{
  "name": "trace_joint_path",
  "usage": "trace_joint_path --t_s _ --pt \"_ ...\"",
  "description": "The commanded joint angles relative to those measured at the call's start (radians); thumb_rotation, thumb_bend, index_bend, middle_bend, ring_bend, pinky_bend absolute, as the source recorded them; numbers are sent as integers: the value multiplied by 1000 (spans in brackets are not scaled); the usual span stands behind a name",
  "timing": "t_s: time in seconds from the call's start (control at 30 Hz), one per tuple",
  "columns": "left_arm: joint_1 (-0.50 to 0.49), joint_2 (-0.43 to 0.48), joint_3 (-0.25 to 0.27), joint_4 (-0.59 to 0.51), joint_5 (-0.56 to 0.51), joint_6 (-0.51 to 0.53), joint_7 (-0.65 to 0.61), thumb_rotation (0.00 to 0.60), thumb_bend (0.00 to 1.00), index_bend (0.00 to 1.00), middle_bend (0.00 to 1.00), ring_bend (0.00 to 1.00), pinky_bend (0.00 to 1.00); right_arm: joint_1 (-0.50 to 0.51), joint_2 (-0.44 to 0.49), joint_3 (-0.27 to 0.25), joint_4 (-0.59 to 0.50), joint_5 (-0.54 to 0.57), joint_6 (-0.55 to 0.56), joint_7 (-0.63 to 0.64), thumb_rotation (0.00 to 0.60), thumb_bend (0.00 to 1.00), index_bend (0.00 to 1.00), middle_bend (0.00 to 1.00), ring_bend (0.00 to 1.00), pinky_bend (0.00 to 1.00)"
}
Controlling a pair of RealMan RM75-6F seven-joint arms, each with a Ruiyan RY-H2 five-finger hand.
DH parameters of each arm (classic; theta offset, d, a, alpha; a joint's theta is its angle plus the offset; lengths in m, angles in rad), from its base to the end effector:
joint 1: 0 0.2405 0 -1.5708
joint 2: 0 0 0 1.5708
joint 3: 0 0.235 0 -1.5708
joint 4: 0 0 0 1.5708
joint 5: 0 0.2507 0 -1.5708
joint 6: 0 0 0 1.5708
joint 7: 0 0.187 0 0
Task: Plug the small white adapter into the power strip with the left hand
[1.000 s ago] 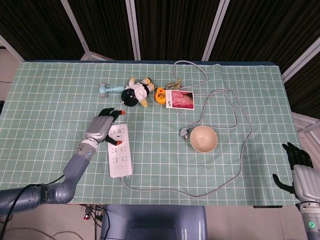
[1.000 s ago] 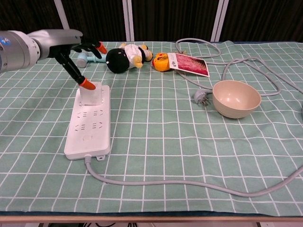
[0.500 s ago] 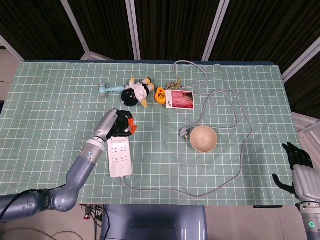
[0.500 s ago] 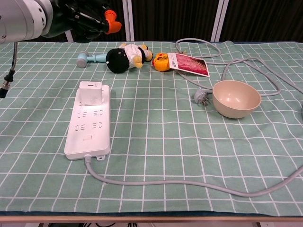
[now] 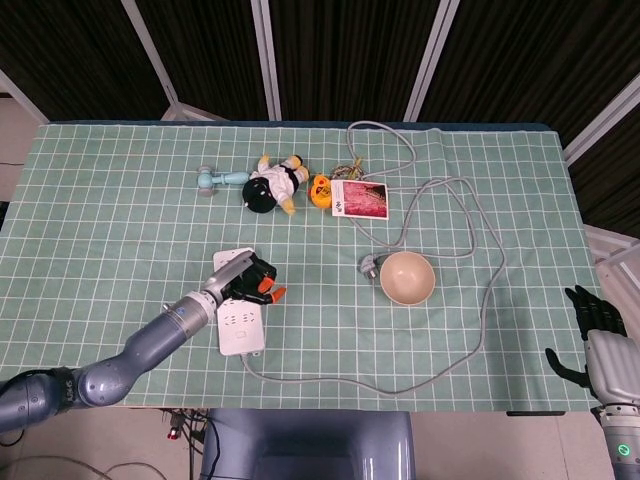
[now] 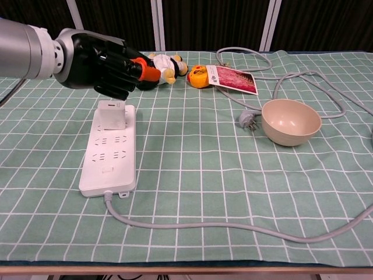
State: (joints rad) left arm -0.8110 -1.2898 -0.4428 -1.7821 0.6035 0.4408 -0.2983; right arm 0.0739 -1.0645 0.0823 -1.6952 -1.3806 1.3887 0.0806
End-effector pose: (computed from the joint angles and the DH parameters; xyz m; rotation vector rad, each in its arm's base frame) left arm -0.0478 0.3737 -0.0506 -1.4745 -2.2614 -1.1110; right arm -0.3202 -0.2278 0.1172 1.2703 -1.0913 0.8931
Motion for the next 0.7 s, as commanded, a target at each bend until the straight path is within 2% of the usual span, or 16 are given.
trace_joint_path --t_s 0.03,0.7 --pt "21 5 -21 56 48 -69 -64 600 350 868 1000 1000 1000 0 0 0 0 0 0 0 600 387 0 0 0 0" --pt "50 -45 -32 171 188 -146 -185 600 351 871 1000 1000 1000 0 0 -1 -1 5 -4 -6 600 386 0 0 0 0"
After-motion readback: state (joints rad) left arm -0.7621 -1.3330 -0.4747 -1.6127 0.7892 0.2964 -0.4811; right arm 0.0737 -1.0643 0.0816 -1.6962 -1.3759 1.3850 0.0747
